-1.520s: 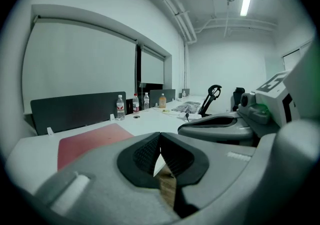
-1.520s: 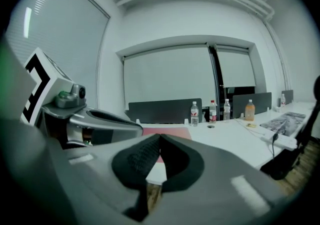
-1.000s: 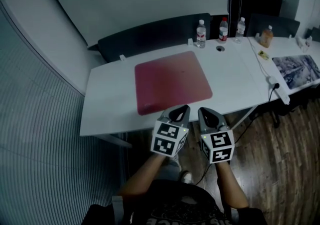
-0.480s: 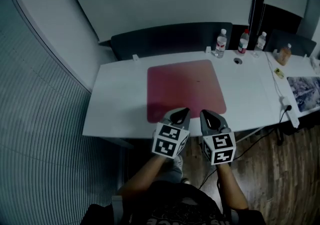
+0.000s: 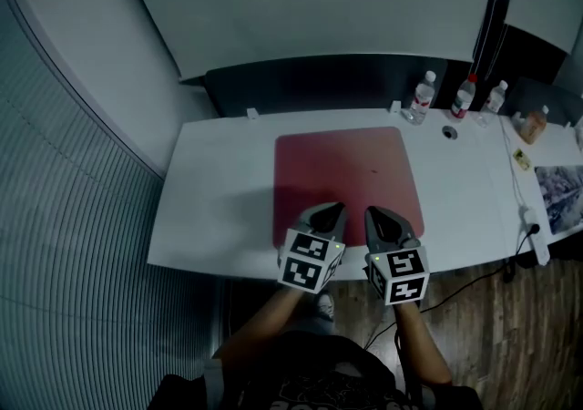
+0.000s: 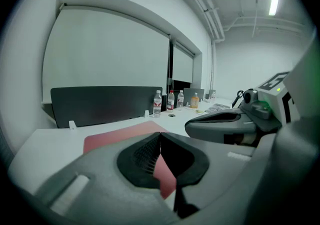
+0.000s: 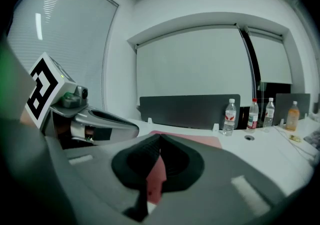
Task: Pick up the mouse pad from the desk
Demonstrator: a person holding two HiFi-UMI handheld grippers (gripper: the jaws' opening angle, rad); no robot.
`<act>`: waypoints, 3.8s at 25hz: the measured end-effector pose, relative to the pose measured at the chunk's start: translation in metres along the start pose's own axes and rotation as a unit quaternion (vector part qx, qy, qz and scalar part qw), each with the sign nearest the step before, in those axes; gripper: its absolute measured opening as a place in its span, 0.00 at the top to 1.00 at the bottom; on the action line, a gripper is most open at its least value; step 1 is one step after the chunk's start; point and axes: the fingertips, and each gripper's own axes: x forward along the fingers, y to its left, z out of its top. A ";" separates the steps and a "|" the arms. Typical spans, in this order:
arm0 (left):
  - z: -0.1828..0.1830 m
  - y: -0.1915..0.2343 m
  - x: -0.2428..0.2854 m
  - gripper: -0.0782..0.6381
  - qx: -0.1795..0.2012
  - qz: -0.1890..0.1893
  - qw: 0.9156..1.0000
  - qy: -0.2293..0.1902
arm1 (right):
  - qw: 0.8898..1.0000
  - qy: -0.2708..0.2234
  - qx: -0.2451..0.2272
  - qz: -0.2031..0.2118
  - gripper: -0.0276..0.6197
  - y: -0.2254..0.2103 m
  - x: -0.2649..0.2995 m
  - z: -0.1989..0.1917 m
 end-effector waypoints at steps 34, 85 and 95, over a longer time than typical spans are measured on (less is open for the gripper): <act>-0.047 0.147 0.060 0.77 -0.083 0.053 0.995 0.032 | 0.997 0.069 0.012 0.033 0.91 -0.025 0.128 -0.017; -0.171 0.214 0.110 0.12 -0.134 0.133 0.955 0.229 | 0.964 0.259 0.050 -0.038 0.41 -0.219 0.152 -0.161; -0.170 0.215 0.112 0.13 -0.123 0.146 0.959 0.209 | 0.963 0.261 0.054 -0.045 0.41 -0.218 0.154 -0.163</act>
